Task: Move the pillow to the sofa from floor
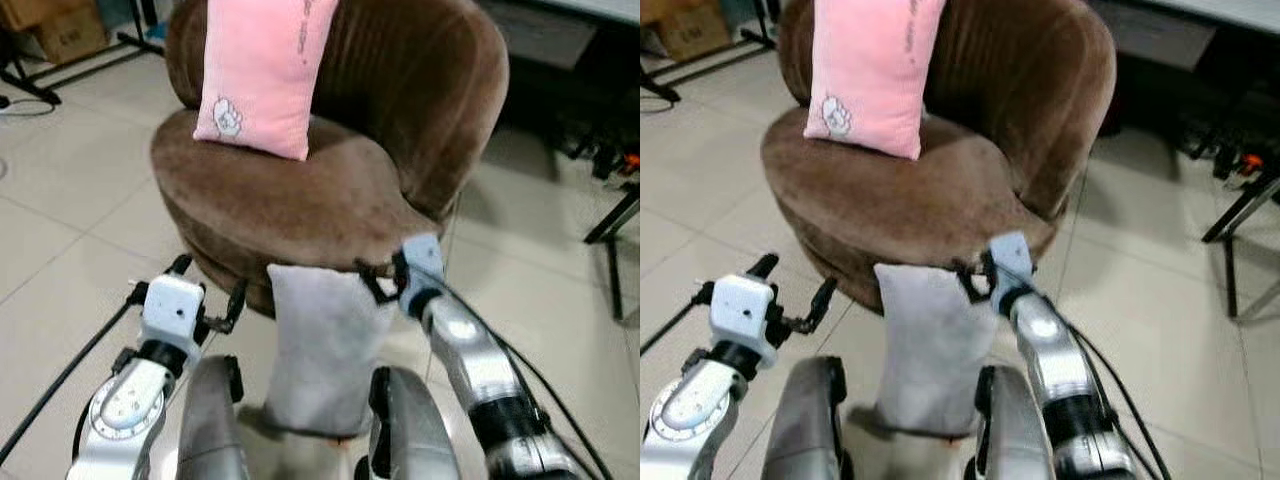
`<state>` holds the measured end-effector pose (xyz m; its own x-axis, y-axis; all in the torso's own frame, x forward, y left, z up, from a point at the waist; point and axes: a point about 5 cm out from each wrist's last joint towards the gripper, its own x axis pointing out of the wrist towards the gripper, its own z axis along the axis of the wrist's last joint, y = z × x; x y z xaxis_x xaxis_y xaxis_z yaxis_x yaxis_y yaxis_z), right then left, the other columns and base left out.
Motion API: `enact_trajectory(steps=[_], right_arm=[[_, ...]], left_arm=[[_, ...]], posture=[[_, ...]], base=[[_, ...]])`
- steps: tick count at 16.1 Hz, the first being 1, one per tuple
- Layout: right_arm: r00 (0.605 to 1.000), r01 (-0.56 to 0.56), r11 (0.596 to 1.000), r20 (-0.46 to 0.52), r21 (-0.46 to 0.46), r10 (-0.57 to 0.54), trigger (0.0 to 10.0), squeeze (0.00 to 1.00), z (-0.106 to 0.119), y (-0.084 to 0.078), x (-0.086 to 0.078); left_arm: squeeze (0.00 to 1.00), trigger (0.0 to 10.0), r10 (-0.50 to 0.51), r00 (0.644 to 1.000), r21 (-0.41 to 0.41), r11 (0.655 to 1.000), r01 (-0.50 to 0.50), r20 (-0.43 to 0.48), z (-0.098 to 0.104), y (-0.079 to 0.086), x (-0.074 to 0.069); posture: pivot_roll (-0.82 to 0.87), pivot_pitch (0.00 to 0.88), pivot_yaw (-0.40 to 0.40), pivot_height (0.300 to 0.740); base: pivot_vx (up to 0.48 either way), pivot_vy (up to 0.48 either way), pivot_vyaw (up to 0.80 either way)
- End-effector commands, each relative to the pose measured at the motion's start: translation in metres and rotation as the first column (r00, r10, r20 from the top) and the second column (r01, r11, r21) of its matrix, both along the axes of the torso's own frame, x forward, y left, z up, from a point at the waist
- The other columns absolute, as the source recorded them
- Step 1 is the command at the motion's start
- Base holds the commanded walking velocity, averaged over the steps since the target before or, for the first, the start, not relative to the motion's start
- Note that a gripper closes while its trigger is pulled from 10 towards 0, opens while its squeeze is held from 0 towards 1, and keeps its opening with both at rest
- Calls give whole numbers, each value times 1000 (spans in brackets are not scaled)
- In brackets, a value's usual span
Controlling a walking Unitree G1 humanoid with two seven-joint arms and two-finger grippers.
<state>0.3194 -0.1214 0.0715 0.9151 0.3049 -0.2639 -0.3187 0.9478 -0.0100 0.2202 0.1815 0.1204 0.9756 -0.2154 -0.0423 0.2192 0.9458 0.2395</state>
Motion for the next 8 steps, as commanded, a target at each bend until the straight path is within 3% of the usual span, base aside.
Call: enact_trajectory(steps=[1,3,5,6,8], right_arm=[[998,59,998,-28,9,-58,10000,0,-6,-9,2],[994,99,995,-40,33,-98,10000,0,-1,-12,14],[996,89,993,-1,76,-89,10000,0,6,-14,13],[995,95,991,16,97,-97,10000,0,9,-17,7],[989,131,982,56,139,-140,10000,0,14,-29,-23]], left_arm=[[259,10000,-18,1000,-3,1000,18,0,4,-2,2],[259,10000,-26,1000,-13,1000,26,6,10,0,4],[243,10000,-17,1000,-44,999,17,12,13,-3,3],[239,10000,-18,1000,-58,998,19,16,12,-4,1],[259,10000,-10,1000,-77,997,10,5,9,-8,-8]], posture=[[113,123,-90,535],[116,140,-69,535],[102,125,-65,535],[98,116,-66,535],[85,90,-66,535]], base=[[0,0,0],[0,0,0],[0,0,0],[0,0,0],[0,0,0]])
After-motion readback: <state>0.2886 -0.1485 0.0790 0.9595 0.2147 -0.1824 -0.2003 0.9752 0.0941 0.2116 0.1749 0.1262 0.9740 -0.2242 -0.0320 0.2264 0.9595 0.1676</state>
